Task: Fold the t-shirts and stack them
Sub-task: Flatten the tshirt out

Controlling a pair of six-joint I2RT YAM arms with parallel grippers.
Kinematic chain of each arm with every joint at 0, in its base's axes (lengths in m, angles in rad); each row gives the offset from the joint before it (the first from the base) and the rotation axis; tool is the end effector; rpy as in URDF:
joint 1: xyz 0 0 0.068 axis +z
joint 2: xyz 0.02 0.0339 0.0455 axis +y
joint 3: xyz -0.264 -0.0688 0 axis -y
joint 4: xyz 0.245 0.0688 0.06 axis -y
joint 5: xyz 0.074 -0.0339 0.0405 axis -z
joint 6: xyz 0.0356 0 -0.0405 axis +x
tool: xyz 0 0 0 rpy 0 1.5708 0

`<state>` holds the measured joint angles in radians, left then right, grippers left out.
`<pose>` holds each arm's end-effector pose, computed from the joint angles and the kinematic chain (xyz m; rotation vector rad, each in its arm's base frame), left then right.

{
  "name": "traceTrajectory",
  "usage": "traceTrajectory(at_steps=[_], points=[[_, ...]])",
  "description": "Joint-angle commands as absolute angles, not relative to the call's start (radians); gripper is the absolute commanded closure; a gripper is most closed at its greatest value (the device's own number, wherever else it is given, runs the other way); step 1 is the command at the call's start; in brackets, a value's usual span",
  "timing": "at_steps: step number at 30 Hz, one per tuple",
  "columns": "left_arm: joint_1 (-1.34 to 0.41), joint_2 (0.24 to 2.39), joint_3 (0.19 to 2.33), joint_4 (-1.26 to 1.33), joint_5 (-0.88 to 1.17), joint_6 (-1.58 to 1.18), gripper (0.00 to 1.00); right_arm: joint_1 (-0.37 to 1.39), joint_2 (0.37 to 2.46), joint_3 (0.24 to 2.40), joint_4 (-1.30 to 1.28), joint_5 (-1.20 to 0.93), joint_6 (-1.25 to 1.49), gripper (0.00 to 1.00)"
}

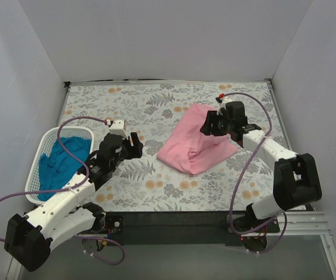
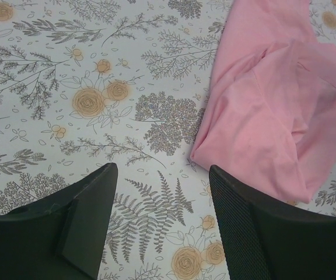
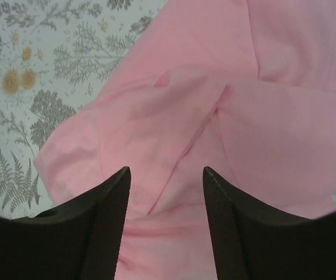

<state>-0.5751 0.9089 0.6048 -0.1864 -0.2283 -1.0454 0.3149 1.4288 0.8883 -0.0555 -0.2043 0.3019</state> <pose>0.1767 -0.1049 0.2544 -0.6395 2.0399 -0.7579 0.2960 0.1040 0.2391 -0.1342 2.2057 0.5705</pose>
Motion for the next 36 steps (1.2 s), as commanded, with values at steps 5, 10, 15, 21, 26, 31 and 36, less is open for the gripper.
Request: traceTrajectory(at_steps=[5,10,15,21,26,31,36], points=[[-0.571,0.894,0.601,-0.184,-0.227,-1.042,0.37,0.288,1.707,1.115,0.044,-0.248,0.212,0.48],[-0.571,0.908,0.603,-0.184,-0.221,-1.034,0.38,0.275,1.813,1.184,0.052,-0.291,0.187,0.50],[-0.569,0.916,0.606,-0.184,-0.198,-1.032,0.38,0.264,1.879,1.193,0.067,-0.340,0.178,0.50],[-0.569,0.931,0.606,-0.184,-0.187,-1.029,0.38,0.264,1.910,1.183,0.106,-0.432,0.163,0.51],[-0.569,0.943,0.607,-0.186,-0.179,-1.026,0.38,0.264,1.919,1.184,0.120,-0.456,0.140,0.52],[-0.568,0.950,0.606,-0.184,-0.175,-1.026,0.38,0.244,1.939,1.184,0.130,-0.451,0.137,0.49],[-0.568,0.960,0.606,-0.186,-0.170,-1.026,0.39,0.219,1.965,1.204,0.135,-0.489,0.114,0.43]])
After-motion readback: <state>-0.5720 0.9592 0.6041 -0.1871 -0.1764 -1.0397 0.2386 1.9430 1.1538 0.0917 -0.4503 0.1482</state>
